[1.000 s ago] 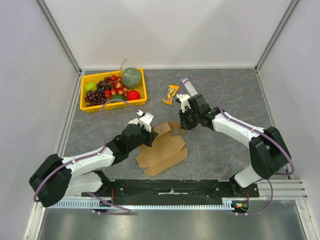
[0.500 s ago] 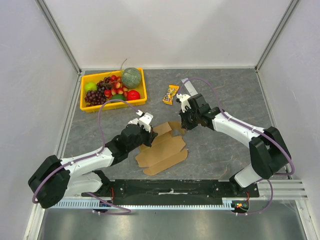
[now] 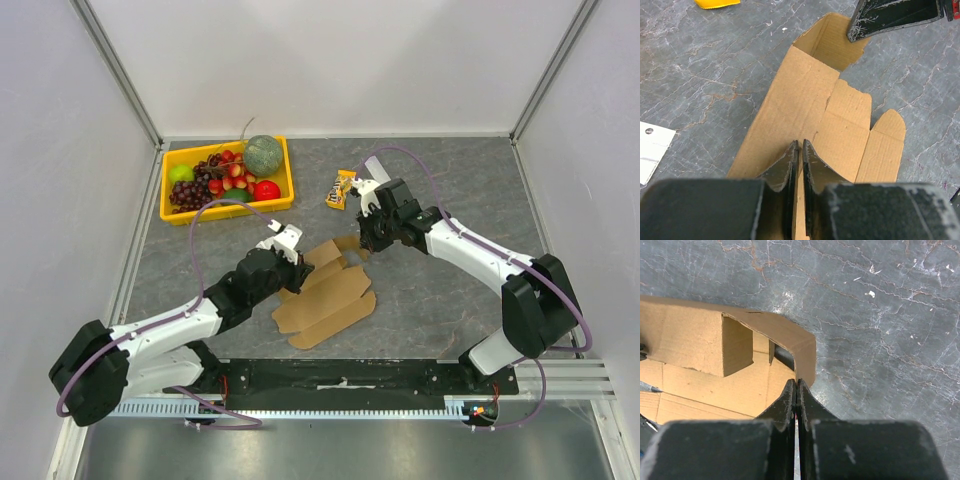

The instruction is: Fold the paper box

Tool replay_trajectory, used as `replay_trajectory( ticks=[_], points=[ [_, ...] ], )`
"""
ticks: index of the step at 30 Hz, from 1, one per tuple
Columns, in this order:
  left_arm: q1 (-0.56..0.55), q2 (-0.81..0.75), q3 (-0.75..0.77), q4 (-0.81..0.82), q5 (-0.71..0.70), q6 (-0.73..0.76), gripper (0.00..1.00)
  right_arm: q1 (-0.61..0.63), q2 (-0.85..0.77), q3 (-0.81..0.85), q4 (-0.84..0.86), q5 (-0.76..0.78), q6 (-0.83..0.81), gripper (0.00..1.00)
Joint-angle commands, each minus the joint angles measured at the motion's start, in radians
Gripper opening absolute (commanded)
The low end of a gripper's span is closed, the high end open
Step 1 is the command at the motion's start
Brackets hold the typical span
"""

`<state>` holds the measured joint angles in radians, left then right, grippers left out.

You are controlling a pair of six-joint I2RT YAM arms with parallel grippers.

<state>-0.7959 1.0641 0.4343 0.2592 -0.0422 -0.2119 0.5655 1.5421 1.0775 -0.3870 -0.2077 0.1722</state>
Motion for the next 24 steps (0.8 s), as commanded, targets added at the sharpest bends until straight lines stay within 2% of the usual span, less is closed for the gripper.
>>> replay_trajectory(
  ticks=[1, 14, 24],
  points=[
    [0.001, -0.018, 0.020, -0.008, 0.005, -0.018, 0.12, 0.001, 0.003, 0.047, -0.013, -0.033, 0.023, 0.00],
    [0.001, -0.006, 0.020, -0.003, 0.027, -0.020, 0.12, 0.022, 0.007, 0.055, -0.015, -0.076, 0.076, 0.00],
    [0.003, -0.007, 0.026, -0.005, 0.030, -0.014, 0.12, 0.053, 0.015, 0.048, -0.006, -0.047, 0.110, 0.00]
  ],
)
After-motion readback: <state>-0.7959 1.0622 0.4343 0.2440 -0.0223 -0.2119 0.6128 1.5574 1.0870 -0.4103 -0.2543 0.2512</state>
